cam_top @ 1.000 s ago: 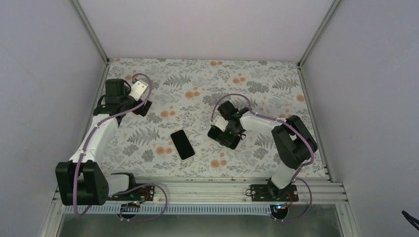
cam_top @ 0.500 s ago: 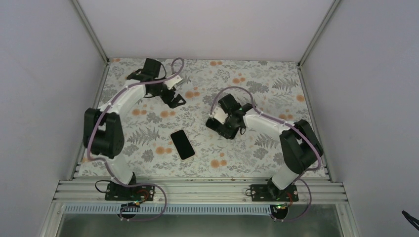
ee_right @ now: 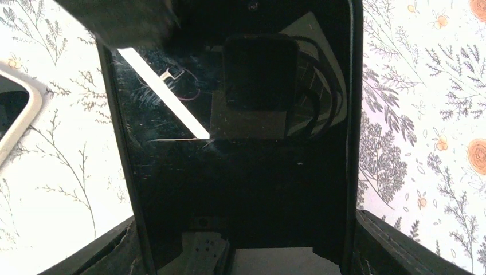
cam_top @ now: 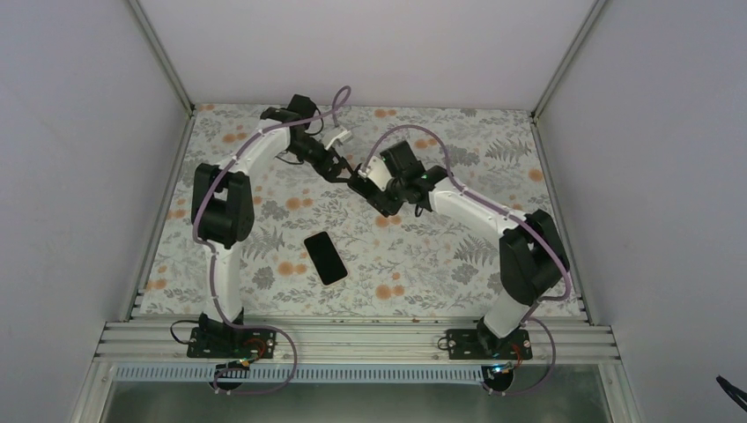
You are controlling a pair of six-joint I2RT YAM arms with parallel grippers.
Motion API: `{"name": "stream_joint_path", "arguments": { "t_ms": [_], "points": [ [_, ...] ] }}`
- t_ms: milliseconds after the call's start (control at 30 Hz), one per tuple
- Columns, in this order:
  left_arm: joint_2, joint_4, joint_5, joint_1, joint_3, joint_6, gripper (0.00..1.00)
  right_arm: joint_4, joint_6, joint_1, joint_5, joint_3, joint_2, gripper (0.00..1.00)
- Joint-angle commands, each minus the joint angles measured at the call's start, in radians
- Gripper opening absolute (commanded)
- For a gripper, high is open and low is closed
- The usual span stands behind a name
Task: Take the phone out of the phone case
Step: Pick up the phone at the center of the board.
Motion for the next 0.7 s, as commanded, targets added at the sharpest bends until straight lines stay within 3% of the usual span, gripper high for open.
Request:
{"name": "stream_joint_path", "arguments": {
  "t_ms": [0, 100, 300, 467, 533, 567, 667],
  "points": [
    [0.042, -0.067, 0.098, -0.011, 0.073, -0.033, 1.00, 0.062, 0.037, 0.024, 0.009, 0.067, 0.035, 0.54],
    [0.069, -0.112, 0.121, -0.023, 0.108, -0.011, 0.94, 0.088, 0.052, 0.027, 0.020, 0.069, 0.044, 0.54],
    [0.081, -0.189, 0.165, -0.041, 0.116, 0.070, 0.64, 0.149, 0.074, 0.027, 0.039, 0.045, 0.013, 0.55],
    [0.096, -0.228, 0.176, -0.054, 0.129, 0.100, 0.25, 0.140, 0.075, 0.027, 0.040, 0.054, -0.004, 0.56],
    [0.092, -0.229, 0.177, -0.053, 0.139, 0.108, 0.07, 0.125, 0.069, 0.027, 0.036, 0.053, -0.020, 0.65],
    [0.084, -0.230, 0.176, -0.052, 0.142, 0.116, 0.03, 0.113, 0.061, 0.025, 0.027, 0.047, -0.044, 0.73],
    [0.030, -0.231, 0.167, -0.053, 0.138, 0.150, 0.02, 0.065, 0.013, 0.005, -0.052, -0.004, -0.109, 0.90]
  ]
}}
